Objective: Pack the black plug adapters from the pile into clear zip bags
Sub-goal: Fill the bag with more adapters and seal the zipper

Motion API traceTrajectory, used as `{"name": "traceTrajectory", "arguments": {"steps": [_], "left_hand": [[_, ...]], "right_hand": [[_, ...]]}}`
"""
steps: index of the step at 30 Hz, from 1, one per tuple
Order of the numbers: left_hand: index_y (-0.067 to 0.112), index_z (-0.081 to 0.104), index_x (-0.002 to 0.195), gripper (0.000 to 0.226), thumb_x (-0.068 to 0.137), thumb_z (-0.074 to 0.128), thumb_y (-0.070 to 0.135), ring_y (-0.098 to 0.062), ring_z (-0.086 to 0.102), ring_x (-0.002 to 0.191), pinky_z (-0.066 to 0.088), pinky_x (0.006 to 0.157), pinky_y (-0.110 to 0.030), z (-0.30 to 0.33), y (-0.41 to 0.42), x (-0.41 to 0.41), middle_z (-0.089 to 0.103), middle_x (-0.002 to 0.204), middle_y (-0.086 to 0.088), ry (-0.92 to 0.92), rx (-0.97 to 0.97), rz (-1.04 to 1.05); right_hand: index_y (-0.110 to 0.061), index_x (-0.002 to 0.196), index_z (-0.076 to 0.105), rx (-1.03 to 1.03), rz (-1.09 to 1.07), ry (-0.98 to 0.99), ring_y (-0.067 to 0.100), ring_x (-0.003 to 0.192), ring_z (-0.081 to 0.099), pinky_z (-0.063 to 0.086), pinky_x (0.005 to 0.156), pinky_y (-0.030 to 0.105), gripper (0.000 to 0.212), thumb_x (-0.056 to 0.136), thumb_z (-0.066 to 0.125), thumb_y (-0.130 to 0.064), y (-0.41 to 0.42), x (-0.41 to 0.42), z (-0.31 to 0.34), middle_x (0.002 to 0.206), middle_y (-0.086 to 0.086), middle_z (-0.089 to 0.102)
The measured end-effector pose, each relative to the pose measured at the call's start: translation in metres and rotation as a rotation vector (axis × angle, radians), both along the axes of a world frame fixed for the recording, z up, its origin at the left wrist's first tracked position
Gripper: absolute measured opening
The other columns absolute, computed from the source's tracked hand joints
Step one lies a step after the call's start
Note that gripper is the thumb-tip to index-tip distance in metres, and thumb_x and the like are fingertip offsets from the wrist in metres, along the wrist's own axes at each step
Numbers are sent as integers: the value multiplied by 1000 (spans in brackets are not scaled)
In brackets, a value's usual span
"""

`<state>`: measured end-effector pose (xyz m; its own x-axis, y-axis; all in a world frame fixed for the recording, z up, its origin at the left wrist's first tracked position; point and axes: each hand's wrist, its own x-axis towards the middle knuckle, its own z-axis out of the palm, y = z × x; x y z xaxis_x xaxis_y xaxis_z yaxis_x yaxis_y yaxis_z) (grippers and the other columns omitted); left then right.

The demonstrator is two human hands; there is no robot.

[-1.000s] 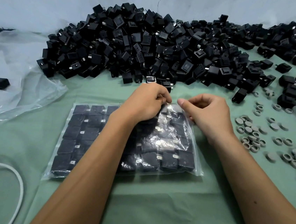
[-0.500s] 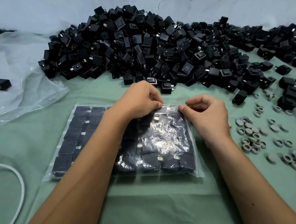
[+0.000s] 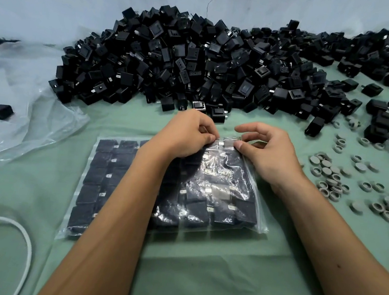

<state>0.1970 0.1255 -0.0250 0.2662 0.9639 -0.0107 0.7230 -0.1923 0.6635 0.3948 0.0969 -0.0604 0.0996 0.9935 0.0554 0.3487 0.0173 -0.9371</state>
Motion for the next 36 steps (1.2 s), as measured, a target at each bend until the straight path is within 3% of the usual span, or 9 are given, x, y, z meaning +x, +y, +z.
{"name": "traceTrajectory", "arguments": {"steps": [5,9,13,16,18,21,26,30,36], "left_hand": [[29,73,85,17,98,69,20,-9,62,72,45,63,-24,-2,1,2,70,78,6,7,-19,31],[29,72,79,20,97,70,22,-3,57,63,39,56,-21,-1,1,1,66,70,11,5,-26,50],[23,76,88,11,97,70,19,-18,66,74,56,69,-37,1,-1,1,73,79,1,7,-42,-10],[21,78,92,5,94,74,22,-25,70,87,59,86,-44,2,-3,1,75,87,-2,-16,-49,-33],[21,78,91,4,94,74,22,-27,70,87,59,86,-46,1,-4,1,76,87,-3,-25,-45,-29],[23,78,90,5,94,75,23,-19,69,80,59,84,-42,0,-3,1,75,84,1,-26,-41,-28],[22,78,90,5,94,75,22,-13,65,73,58,79,-39,0,-2,2,75,82,-2,-28,-36,-27],[20,78,91,5,94,74,19,-12,67,74,57,77,-35,1,-2,3,74,81,1,-40,-35,-23],[20,77,95,8,95,72,14,-11,66,74,57,79,-33,-2,-2,4,74,84,1,-69,-52,-1]], "right_hand": [[-34,91,78,-11,69,-4,-2,62,61,53,58,15,23,93,76,-11,-1,0,4,94,-7,70],[-32,89,78,-2,103,11,5,66,61,55,61,17,24,95,72,-9,-1,0,5,95,-3,70],[-29,93,79,24,128,17,14,81,67,58,76,29,25,98,67,-8,-1,4,1,97,2,75],[-23,107,78,-16,151,106,14,74,67,55,66,21,31,103,56,-1,4,15,0,103,0,77],[-19,117,74,-20,216,144,17,69,65,54,59,25,34,100,59,6,5,21,-1,104,3,77],[-28,119,73,54,240,-11,11,87,74,59,63,27,42,92,71,4,6,26,-1,101,-6,77],[-17,113,75,21,175,120,28,63,63,52,48,28,25,91,77,-6,8,22,-2,92,0,78],[-21,99,78,-6,9,59,22,78,76,64,71,37,20,81,88,-24,10,10,-4,89,-3,79],[-19,91,78,-91,-45,149,19,78,77,58,58,22,15,81,88,-11,10,8,-1,83,-3,79]]}}
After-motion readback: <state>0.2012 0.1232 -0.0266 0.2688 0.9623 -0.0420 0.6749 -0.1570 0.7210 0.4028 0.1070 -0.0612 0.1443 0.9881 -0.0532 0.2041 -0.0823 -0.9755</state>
